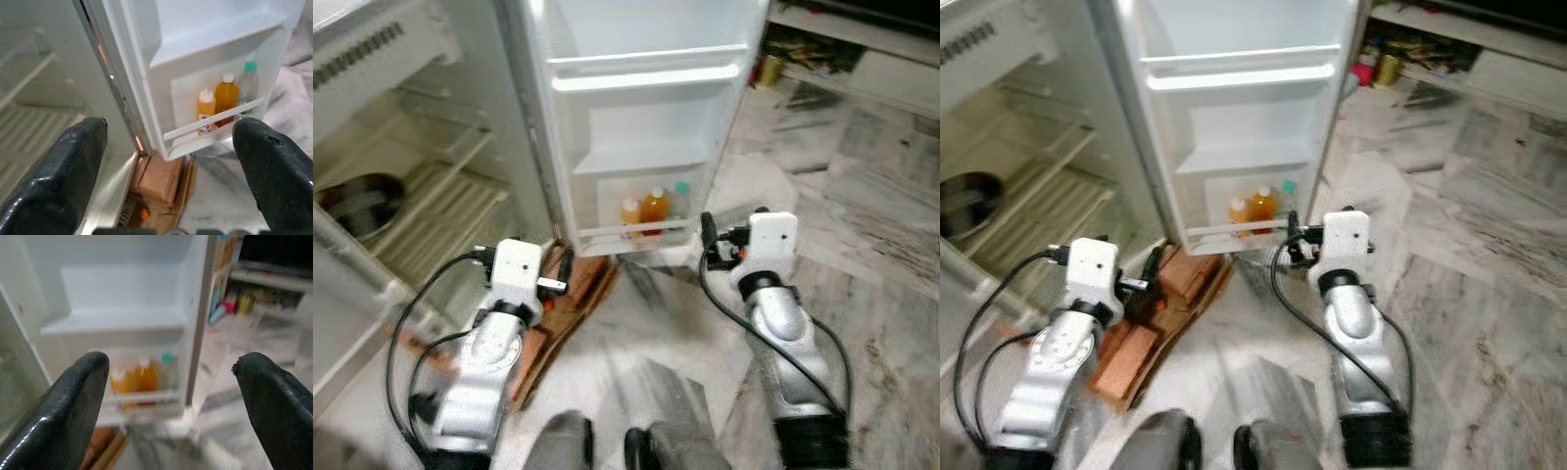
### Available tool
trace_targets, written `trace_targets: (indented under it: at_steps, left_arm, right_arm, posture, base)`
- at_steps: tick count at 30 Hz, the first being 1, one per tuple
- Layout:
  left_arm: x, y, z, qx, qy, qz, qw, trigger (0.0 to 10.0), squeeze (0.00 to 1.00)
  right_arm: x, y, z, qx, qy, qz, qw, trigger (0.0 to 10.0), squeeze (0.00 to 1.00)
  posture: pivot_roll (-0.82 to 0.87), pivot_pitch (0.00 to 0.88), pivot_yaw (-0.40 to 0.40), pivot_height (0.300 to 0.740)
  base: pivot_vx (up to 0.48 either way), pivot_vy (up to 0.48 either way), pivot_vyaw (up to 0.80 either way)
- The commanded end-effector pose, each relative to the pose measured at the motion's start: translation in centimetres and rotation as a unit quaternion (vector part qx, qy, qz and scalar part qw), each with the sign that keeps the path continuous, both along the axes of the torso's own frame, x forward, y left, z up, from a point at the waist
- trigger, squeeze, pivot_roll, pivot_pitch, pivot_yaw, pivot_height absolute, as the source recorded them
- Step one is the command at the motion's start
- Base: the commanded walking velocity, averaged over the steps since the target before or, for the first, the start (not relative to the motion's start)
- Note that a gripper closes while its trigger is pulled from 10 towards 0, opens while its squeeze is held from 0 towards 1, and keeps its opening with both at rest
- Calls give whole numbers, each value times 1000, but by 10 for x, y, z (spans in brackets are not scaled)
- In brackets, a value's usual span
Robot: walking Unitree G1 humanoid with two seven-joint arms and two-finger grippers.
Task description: Restocking fridge
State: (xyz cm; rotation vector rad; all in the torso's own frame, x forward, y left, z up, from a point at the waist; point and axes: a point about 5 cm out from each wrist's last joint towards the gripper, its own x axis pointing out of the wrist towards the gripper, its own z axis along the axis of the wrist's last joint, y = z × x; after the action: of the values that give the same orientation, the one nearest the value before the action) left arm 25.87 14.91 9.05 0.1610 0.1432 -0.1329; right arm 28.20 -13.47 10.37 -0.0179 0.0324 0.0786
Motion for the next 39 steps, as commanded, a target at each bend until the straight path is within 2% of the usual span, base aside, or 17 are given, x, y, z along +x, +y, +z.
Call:
trace_targets:
  at_steps: [1, 6, 18, 39]
  left_arm:
    - [0, -4, 1, -1, -1, -10, 1000, 10000, 0]
    - [5, -6, 1, 3, -4, -23, 1000, 10000, 0]
    - [11, -9, 4, -4, -14, -30, 999, 10000, 0]
    - [18, -11, 8, -6, -28, -30, 999, 10000, 0]
  right_arm:
    - [0, -6, 0, -4, -2, -10, 1000, 10000, 0]
    - [3, -5, -1, -3, -2, -15, 1000, 10000, 0]
    - [5, -8, 3, -3, -14, -25, 1000, 10000, 0]
    - [3, -10, 7, 1, -22, -24, 999, 10000, 0]
  posture:
    - [-12, 82, 4, 740]
    - [-19, 59, 0, 740]
    - [-42, 80, 7, 740]
    - [-58, 89, 3, 740]
  base:
    - [0, -480, -800]
    - [0, -480, -800]
    - [62, -441, -800]
    - [472, 0, -800]
